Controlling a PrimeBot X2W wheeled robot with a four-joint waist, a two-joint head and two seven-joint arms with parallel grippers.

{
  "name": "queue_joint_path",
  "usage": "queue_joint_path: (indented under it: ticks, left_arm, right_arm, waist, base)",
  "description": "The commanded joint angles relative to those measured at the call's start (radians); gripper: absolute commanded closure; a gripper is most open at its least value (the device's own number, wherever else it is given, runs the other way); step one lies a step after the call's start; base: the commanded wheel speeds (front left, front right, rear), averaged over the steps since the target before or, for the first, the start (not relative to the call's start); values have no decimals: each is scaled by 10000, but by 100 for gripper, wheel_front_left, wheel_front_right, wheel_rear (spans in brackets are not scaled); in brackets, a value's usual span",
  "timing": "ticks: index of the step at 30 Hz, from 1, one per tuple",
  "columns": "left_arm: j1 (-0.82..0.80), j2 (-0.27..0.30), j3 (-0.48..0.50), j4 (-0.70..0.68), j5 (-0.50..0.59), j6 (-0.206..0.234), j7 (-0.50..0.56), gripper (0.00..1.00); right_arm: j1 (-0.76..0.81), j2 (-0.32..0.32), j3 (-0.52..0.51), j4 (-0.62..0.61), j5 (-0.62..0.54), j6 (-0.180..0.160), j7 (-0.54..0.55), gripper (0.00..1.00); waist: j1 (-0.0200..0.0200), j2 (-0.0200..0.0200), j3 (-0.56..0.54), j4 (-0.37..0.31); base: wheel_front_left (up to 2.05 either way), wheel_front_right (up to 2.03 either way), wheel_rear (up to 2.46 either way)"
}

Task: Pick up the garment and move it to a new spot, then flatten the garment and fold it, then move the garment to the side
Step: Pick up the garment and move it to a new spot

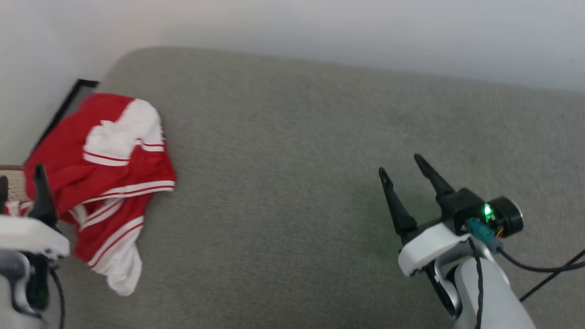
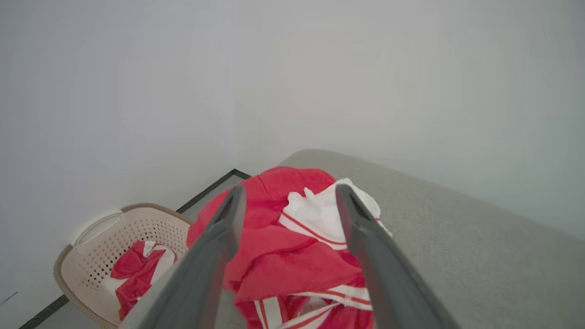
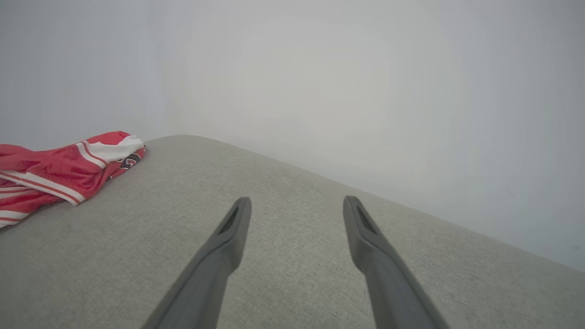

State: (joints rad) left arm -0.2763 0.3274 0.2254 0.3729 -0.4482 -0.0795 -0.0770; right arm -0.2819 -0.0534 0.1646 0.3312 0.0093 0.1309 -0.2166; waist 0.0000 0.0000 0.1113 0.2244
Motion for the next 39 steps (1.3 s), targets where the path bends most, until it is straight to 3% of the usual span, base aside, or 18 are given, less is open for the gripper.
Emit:
queue_joint_path:
  ticks: [1,10,19,26,32,33,34,39]
  left_arm:
    - [-603,282,-68,511,-170,-103,254,0]
    - [-2714,1249,-518,3390,-552,-381,1683,0]
    - [-4707,1620,-1170,6409,-828,-474,3839,0]
    - [-5238,1121,-1612,8296,-907,-477,5576,0]
    - [-5143,748,-1750,9092,-1010,-477,6000,0]
    - [-5136,742,-1761,9138,-1022,-478,5945,18]
    - [-5119,769,-1778,9151,-1025,-482,5826,100]
    - [-5348,1396,-1938,8705,-1038,-466,5068,100]
  right_arm:
    - [-227,-16,-6,-92,-94,-3,47,0]
    - [-796,-64,-103,-339,-321,-3,238,0]
    - [-1174,-103,-204,-810,-593,-3,500,0]
    - [-1156,-240,-204,-1244,-800,-3,796,0]
    - [-1086,-337,-155,-1435,-800,-3,974,0]
    - [-1074,-333,-150,-1451,-798,-3,986,0]
    - [-1047,-333,-141,-1463,-801,-3,992,0]
    - [-923,-344,-192,-1350,-739,-3,953,0]
  waist:
    - [0,0,682,-537]
    - [0,0,1853,-1179]
    - [0,0,2898,-1424]
    - [0,0,3340,-1368]
    - [0,0,3348,-1294]
    - [0,0,3309,-1276]
    - [0,0,3260,-1255]
    - [0,0,2824,-1151]
  base:
    - [0,0,0]
    - [0,0,0]
    - [0,0,0]
    - [0,0,0]
    - [0,0,0]
    - [0,0,0]
    - [0,0,0]
    - [0,0,0]
